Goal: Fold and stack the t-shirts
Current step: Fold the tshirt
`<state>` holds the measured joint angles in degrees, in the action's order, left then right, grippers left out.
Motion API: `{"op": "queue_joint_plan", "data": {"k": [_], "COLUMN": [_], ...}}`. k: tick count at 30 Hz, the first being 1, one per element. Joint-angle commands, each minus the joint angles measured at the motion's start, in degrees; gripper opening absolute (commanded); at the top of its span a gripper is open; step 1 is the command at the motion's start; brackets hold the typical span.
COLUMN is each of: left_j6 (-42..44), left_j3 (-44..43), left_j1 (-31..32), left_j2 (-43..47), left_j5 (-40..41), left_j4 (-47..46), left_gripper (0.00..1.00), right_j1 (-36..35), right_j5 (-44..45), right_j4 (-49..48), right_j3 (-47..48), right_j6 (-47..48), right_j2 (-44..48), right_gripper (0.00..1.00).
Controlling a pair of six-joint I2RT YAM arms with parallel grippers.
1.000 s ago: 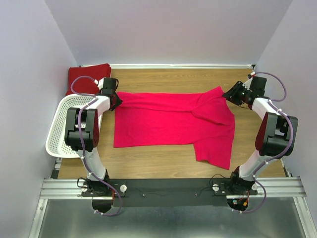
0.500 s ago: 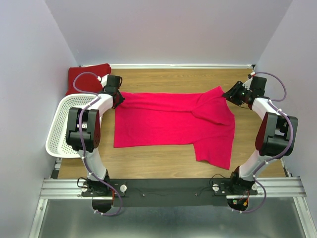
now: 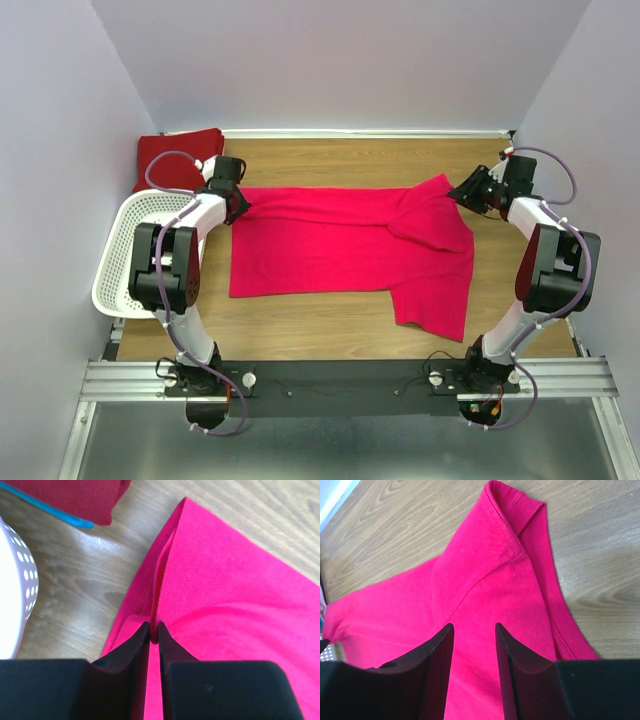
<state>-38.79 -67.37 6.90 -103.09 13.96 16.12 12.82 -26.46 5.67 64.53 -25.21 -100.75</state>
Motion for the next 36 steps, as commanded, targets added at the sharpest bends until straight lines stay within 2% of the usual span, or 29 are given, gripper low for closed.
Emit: {"op": "queue_joint_plan", "data": {"k": [1,6,17,20,23,24,28,31,36], "left_j6": [-0.2,-0.2,-1.1,-1.0,-1.0,-0.8,0.5,2.1,5.8], "left_j3": [-1.3,-2.5,4.2,4.4,4.6,4.7,3.9,1.7,-5.4], "left_j1": [0.2,0.2,-0.4,-0.6,-0.6,-0.6,-0.6,-0.4,1.2], "left_j2": [3.0,1.9,-0.4,-0.7,0.3,1.3,3.5,4.7,2.6], "left_j5": [1.6,0.9,0.5,0.7,0.3,0.5,3.2,4.8,6.1], "left_j4": [0.9,1.5,-1.9,-2.3,-2.8,-3.0,-2.4,-2.1,-1.4], "left_gripper": [0.19,0.19,0.21,0.26,0.37,0.45,0.63,0.68,0.65], "right_j1": [0.0,0.0,0.0,0.0,0.0,0.0,0.0,0.0,0.0], "right_j5": [-0.8,-0.4,1.5,1.2,0.9,1.3,1.6,-0.1,-1.9], "right_j4": [-0.7,-0.7,-0.6,-0.6,-0.6,-0.5,-0.5,-0.5,-0.5], "right_j3": [0.0,-0.4,-1.0,0.5,3.0,4.3,7.6,10.6,14.6], "right_j6": [0.5,1.0,2.0,3.2,3.8,3.7,3.6,3.5,2.2], "right_j2": [-0.8,-0.3,-1.6,-3.0,-5.2,-5.8,-8.4,-11.0,-14.7], "right_gripper": [0.46,0.46,0.46,0.46,0.46,0.46,0.47,0.47,0.47]}}
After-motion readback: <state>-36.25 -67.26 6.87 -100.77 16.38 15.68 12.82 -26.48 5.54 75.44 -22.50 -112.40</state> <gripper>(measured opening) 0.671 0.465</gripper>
